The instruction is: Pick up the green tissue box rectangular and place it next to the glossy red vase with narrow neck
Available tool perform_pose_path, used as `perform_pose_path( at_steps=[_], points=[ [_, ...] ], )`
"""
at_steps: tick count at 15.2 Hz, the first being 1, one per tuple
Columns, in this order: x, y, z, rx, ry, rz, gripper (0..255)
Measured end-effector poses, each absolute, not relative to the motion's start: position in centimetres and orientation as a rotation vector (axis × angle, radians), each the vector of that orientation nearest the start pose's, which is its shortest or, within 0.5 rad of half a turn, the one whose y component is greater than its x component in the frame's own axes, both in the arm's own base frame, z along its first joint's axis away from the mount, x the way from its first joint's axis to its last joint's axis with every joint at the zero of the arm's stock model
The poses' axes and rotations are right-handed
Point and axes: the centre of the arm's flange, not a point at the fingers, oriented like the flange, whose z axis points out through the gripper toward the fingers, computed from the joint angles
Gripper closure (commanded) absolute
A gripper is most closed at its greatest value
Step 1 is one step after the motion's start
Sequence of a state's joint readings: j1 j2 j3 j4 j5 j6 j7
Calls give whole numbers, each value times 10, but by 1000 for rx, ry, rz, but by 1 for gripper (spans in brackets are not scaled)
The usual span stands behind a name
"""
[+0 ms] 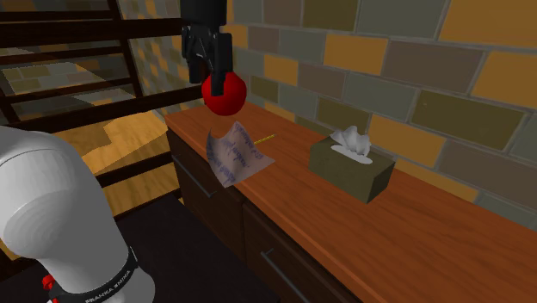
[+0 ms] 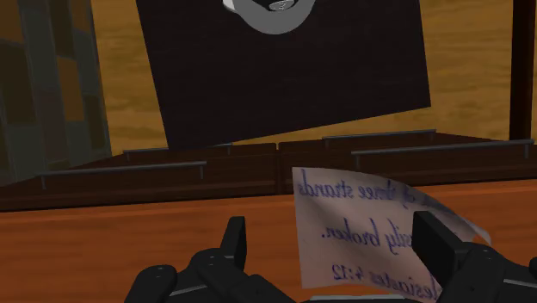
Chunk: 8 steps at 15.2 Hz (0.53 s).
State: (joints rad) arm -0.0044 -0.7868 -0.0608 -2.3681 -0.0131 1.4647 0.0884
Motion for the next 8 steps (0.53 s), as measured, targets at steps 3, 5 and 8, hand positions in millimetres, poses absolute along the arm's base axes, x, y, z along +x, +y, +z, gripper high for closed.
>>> perform_pose_path(
  at_steps=[3,5,8],
  points=[
    [305,-35,570,-3086,247,155,0],
    [317,-47,559,-3062,306,108,0],
    [339,-65,541,-3018,399,35,0]
  ],
)
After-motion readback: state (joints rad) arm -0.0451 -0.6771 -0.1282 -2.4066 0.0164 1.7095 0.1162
